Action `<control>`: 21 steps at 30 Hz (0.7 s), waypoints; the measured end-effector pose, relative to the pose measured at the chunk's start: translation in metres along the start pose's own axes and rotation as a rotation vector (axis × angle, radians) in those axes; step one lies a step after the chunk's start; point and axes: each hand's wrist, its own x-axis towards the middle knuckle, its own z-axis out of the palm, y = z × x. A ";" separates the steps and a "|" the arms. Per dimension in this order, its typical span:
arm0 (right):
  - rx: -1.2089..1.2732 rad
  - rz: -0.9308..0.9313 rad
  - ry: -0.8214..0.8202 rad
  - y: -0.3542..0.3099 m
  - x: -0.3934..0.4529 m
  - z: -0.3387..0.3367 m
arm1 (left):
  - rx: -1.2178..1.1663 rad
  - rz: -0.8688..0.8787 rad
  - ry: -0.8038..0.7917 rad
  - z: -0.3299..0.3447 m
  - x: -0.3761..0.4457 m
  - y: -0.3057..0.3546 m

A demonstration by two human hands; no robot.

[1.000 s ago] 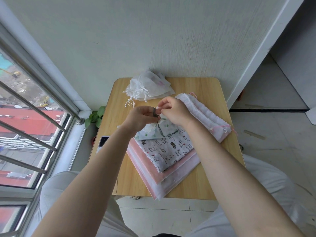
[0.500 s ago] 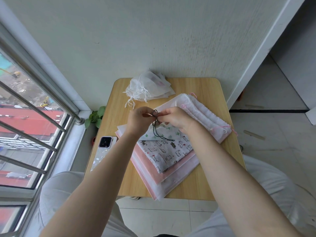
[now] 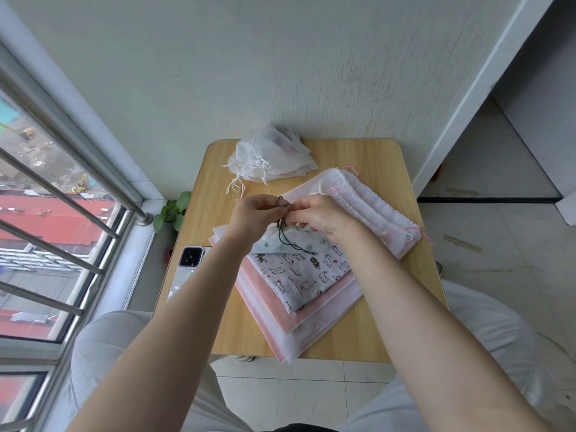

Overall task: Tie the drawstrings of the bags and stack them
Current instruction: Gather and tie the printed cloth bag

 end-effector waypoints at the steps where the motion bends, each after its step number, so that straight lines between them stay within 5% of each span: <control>1: 0.014 -0.004 0.010 0.001 0.000 0.000 | -0.005 0.003 0.005 0.000 0.000 -0.001; 9: 0.151 -0.061 0.093 0.003 -0.001 0.004 | -0.142 -0.052 0.003 0.002 0.004 -0.001; 15: -0.008 0.001 0.163 0.002 0.004 0.003 | -0.179 -0.073 -0.009 0.001 0.003 0.000; 21: 0.510 0.061 0.218 -0.002 0.007 -0.004 | -0.152 -0.095 -0.001 -0.001 0.001 -0.004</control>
